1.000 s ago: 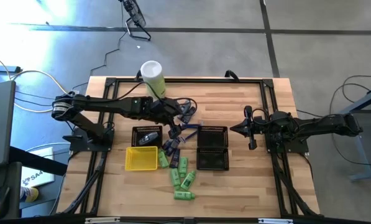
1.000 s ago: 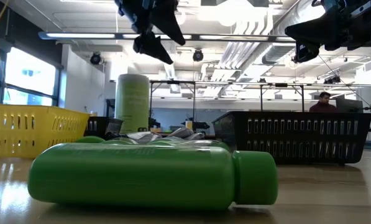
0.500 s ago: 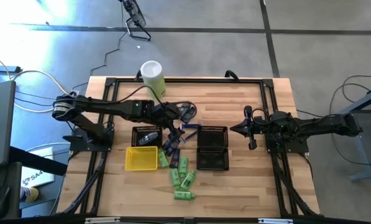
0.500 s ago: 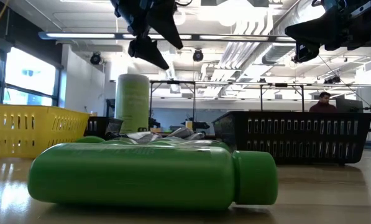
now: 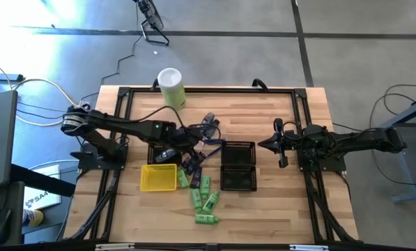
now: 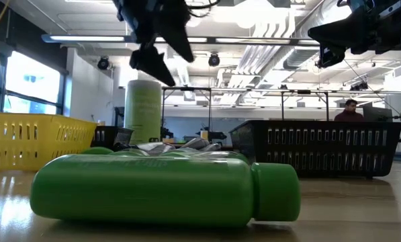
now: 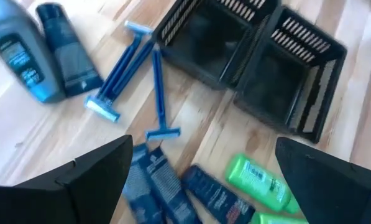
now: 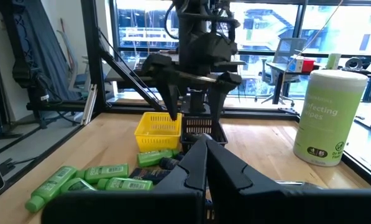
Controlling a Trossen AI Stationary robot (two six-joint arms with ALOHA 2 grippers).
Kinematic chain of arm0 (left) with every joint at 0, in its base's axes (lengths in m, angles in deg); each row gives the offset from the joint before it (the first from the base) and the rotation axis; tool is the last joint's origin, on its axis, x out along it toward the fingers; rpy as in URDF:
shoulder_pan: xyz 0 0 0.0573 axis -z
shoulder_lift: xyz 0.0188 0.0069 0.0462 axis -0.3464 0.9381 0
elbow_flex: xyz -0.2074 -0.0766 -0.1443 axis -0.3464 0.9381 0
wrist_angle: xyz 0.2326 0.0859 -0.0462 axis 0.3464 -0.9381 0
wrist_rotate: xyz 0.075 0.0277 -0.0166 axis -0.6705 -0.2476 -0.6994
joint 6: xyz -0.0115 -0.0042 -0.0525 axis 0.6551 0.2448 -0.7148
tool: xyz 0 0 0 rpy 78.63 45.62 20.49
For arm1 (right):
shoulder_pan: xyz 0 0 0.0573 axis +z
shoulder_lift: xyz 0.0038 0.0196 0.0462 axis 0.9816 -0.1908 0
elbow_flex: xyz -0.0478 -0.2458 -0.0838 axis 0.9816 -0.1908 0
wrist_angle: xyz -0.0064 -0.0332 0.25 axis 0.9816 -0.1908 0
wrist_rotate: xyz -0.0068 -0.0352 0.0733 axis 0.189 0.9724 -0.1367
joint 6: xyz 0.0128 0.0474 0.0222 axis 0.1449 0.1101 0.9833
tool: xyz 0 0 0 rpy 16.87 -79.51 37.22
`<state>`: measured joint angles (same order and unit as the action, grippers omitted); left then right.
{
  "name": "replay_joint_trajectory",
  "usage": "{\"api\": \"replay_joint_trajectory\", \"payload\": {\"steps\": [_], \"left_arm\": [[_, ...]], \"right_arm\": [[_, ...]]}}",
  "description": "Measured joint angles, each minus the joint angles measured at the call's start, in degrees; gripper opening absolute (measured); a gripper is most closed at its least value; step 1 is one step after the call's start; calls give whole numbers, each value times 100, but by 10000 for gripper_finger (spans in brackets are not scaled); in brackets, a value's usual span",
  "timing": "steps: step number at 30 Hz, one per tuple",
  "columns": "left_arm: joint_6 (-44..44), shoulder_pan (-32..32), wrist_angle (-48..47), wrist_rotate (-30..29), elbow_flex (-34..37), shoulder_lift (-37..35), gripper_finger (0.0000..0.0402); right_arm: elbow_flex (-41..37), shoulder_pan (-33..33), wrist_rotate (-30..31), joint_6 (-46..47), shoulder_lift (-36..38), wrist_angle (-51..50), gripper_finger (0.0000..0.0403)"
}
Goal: Pick & Place Travel size toiletries
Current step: Put the blue shave cream into the top right black bin
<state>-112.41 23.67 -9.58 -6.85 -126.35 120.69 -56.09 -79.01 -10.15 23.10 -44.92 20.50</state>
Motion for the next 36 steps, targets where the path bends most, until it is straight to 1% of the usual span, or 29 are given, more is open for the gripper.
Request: {"api": "replay_joint_trajectory", "payload": {"steps": [5, 8, 10, 15, 19, 21, 23, 26, 28, 31, 33, 35, 36], "left_arm": [[-129, -2, -178, 21, 16, 415, 388], [-111, -21, -215, 221, -2, 563, 388], [-128, -84, -377, 369, 17, 649, 388], [-95, -322, -595, 457, 12, 768, 388], [111, -552, -610, 677, 22, 852, 388], [195, -639, -458, 804, -10, 909, 388], [218, -713, -602, 826, 15, 929, 388], [229, -734, -460, 959, -2, 1032, 388], [281, -721, -553, 1145, 17, 1045, 388], [367, -662, -269, 1407, -8, 1189, 388], [367, -669, -358, 1429, 22, 1257, 388], [369, -673, -110, 1446, -2, 1375, 388], [368, -674, -181, 1440, 1, 1410, 388]], "right_arm": [[2, 2, 1, 0, -1, -37, 2], [2, 2, 0, 0, 0, -35, 2], [2, 0, 2, 0, 0, -33, 2], [2, 0, 2, 0, -1, -28, 2], [2, 0, 4, 0, 0, -24, 2], [2, 0, 2, 0, -2, -24, 2], [2, 1, 2, 0, 0, -24, 2], [2, 0, 2, 0, -2, -26, 2], [2, 0, 2, 0, -2, -26, 2], [2, 0, 2, 0, -2, -26, 2], [2, 0, 4, 0, 0, -27, 2], [2, 2, 0, 0, 0, -33, 2], [2, 0, 5, 0, -1, -35, 2]]}}
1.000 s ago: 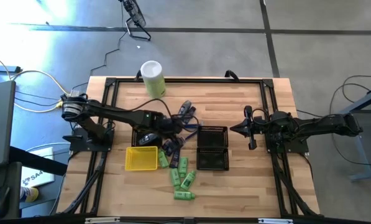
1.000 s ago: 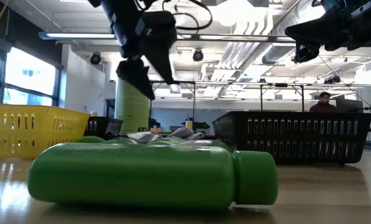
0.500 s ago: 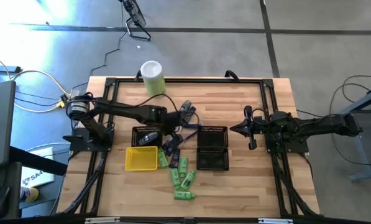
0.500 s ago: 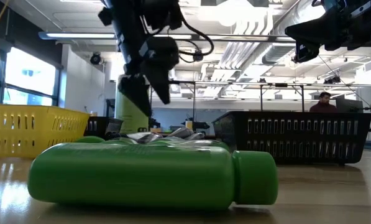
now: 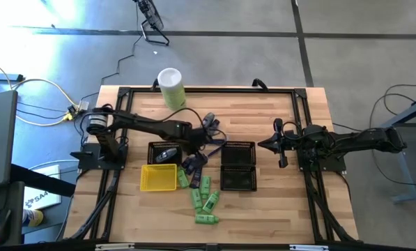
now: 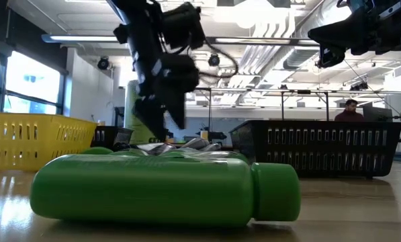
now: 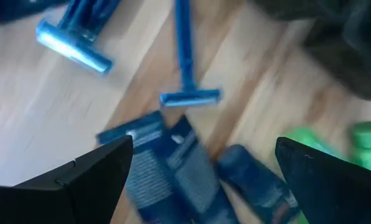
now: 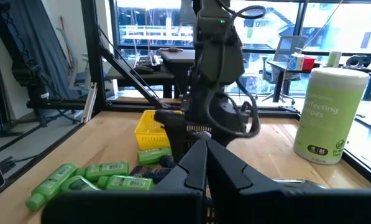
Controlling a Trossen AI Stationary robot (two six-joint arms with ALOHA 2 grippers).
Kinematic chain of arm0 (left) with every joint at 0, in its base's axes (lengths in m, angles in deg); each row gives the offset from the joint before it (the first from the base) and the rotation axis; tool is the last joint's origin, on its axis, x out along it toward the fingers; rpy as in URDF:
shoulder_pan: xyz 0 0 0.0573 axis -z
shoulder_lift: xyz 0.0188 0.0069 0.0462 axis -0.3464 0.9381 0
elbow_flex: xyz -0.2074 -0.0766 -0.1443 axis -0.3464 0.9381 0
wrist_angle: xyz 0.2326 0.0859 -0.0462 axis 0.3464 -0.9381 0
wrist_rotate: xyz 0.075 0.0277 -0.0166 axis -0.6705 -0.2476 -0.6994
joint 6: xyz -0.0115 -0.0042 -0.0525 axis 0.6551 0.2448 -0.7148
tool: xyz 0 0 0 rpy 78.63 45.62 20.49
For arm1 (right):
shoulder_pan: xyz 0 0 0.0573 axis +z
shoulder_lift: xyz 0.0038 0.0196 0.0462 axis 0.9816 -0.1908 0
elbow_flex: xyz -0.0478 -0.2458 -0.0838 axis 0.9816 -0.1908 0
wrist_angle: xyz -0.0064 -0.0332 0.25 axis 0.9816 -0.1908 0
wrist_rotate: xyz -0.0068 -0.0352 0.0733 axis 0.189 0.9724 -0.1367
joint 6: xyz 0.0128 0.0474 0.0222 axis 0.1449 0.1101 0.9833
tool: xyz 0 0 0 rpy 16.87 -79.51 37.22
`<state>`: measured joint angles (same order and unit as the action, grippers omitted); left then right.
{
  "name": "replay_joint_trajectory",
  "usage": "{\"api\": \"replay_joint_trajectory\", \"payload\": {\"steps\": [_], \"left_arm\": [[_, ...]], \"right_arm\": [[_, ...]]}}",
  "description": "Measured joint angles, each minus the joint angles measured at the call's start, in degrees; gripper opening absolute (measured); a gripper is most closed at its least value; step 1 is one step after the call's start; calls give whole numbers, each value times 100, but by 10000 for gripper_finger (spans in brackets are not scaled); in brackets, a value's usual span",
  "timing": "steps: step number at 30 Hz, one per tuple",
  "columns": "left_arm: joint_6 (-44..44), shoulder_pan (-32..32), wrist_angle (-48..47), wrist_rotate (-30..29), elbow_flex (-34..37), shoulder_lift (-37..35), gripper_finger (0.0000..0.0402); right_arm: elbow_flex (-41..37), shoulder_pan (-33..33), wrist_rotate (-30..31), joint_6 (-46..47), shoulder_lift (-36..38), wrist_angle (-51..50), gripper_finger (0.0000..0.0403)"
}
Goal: Pick & Place Travel size toiletries
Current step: Put the blue shave cream into the top right black bin
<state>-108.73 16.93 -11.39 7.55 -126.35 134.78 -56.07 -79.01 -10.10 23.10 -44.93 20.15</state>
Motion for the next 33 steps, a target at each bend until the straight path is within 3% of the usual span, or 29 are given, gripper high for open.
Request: {"api": "replay_joint_trajectory", "payload": {"steps": [15, 33], "left_arm": [[-14, -1, 16, 236, 7, 247, 380], [-20, -1, 7, 210, 7, 247, 186]], "right_arm": [[0, 2, -2, 0, 1, -11, 2], [0, 1, -2, 0, 1, -11, 2]]}}
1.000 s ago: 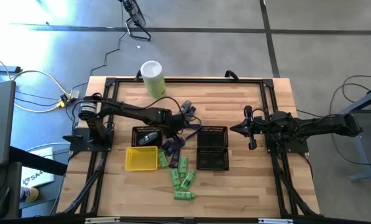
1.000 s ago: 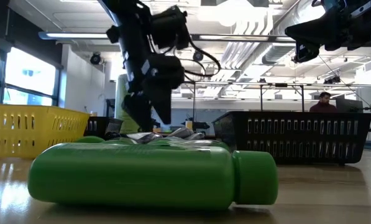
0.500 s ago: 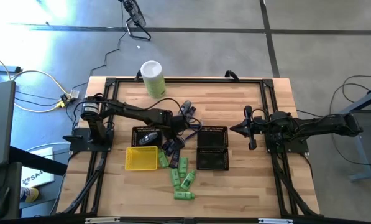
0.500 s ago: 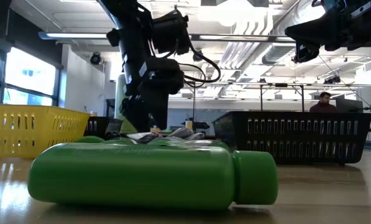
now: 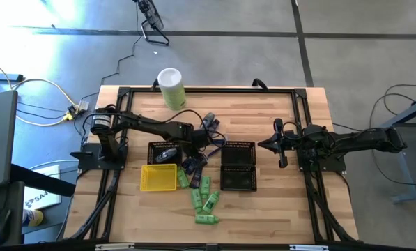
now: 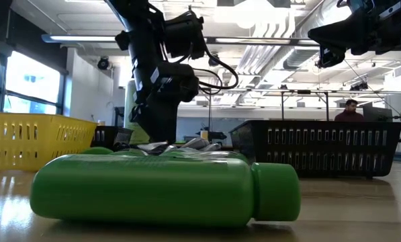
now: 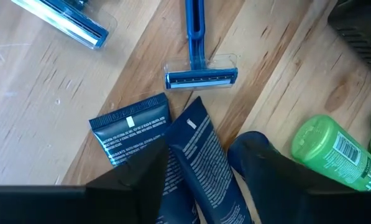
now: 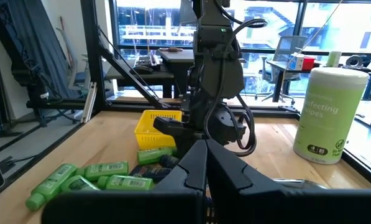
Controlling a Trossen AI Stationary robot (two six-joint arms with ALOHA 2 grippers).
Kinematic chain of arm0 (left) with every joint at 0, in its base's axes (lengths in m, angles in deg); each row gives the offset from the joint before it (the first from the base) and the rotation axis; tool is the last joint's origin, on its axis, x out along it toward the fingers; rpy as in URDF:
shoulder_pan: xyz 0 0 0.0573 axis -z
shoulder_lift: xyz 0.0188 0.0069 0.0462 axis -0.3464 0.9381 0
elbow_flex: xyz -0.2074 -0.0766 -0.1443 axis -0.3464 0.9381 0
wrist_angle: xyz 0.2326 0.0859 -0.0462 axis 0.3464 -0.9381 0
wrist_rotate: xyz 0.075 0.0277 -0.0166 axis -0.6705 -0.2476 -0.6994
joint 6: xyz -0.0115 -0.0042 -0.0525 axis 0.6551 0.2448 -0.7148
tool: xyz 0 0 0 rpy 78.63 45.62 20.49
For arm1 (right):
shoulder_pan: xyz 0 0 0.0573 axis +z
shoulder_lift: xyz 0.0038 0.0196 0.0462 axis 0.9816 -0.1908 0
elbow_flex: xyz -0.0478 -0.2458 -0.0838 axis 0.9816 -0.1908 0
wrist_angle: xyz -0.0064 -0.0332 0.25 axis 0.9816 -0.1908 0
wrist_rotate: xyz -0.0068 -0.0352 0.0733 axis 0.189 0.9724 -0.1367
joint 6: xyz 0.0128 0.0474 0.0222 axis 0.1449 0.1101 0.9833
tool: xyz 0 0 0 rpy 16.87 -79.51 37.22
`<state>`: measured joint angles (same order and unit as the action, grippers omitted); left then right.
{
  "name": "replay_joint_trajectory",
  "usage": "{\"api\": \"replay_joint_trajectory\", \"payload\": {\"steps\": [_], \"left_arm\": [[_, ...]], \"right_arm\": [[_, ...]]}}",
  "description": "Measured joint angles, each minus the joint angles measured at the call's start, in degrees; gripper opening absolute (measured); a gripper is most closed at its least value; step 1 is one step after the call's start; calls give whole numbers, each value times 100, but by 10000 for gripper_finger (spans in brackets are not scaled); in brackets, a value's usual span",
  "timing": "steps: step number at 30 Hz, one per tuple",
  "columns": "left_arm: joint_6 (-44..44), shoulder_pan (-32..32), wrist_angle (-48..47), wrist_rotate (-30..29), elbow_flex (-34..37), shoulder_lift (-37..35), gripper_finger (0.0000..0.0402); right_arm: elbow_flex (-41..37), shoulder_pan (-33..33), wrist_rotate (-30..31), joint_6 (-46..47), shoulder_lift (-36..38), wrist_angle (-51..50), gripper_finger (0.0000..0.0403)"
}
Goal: Pick & Place Travel size toiletries
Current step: Put the blue shave cream into the top right black bin
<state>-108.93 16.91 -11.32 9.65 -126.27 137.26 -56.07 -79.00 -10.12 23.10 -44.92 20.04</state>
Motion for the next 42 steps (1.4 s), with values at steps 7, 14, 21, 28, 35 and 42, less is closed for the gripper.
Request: {"api": "replay_joint_trajectory", "payload": {"steps": [7, 14, 21, 28, 35, 42], "left_arm": [[4, 0, -2, -45, -1, 2, 142], [9, -2, -11, -223, -1, 4, 111], [20, -2, -53, -217, -1, 4, 74], [18, 0, -35, -190, -1, 4, 20], [70, 0, -37, -188, -1, 4, 6], [75, 0, -58, -203, -13, -38, 2]], "right_arm": [[0, 1, 0, 0, 0, 0, 2], [0, -1, 0, 0, 0, 0, 2], [0, -1, 0, 0, 0, -1, 2], [0, -1, 0, 0, 0, -2, 2], [0, -1, 0, 0, 0, -2, 2], [0, 0, 0, 0, 0, -2, 2]]}}
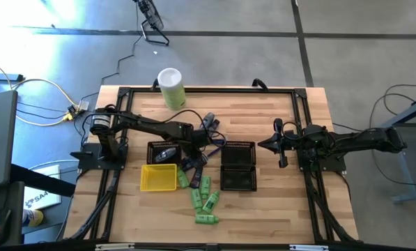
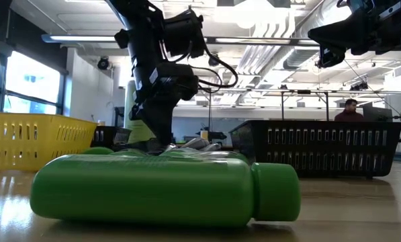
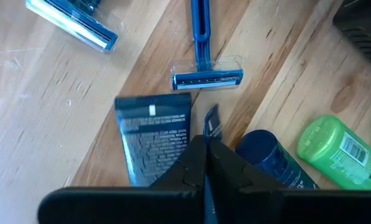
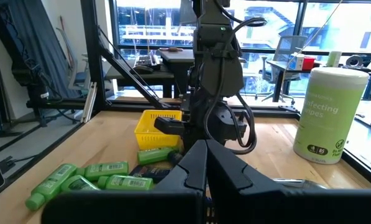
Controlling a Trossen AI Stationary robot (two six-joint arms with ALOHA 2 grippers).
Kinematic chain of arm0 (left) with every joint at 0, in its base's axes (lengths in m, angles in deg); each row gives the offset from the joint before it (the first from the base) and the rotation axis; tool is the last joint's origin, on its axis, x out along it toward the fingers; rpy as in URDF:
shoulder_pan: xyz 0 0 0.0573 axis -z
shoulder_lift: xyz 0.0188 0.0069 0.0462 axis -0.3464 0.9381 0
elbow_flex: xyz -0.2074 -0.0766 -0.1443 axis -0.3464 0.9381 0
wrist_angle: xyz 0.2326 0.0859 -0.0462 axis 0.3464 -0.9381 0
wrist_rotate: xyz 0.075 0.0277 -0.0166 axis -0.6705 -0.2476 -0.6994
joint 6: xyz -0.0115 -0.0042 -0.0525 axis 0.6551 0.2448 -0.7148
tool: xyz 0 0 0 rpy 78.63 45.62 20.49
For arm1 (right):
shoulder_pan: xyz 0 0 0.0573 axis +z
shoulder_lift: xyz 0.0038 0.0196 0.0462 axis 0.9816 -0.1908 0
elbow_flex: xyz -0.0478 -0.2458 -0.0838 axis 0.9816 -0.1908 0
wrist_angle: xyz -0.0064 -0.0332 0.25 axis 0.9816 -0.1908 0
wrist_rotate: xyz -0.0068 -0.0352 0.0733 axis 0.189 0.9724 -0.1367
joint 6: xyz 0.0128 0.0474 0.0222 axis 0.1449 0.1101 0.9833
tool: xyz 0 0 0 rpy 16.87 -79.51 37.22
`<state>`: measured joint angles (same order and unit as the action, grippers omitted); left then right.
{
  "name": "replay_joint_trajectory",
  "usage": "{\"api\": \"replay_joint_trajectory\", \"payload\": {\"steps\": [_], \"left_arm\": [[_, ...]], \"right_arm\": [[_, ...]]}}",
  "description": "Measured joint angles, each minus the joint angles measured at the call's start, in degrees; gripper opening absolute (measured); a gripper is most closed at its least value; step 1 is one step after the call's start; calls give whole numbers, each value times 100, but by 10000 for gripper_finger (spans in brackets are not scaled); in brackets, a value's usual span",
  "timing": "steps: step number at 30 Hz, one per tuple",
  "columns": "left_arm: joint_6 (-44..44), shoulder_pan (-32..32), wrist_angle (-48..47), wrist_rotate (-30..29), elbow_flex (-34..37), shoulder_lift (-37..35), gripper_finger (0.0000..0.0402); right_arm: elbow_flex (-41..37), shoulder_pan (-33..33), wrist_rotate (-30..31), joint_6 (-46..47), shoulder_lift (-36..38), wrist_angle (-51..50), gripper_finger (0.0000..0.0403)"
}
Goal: Pick & Place Travel size toiletries
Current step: Put the blue shave cream into the top right black bin
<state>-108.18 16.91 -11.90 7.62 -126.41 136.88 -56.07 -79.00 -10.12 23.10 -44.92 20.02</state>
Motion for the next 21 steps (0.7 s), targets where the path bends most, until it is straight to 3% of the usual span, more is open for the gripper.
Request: {"api": "replay_joint_trajectory", "payload": {"steps": [13, 21], "left_arm": [[932, -2, -348, 76, -1286, -1, 1], [1590, -2, -1124, -466, -2519, -6, 0]], "right_arm": [[0, 0, -25, 7, -2, 0, 2], [0, -1, -42, 20, 0, 0, 2]]}}
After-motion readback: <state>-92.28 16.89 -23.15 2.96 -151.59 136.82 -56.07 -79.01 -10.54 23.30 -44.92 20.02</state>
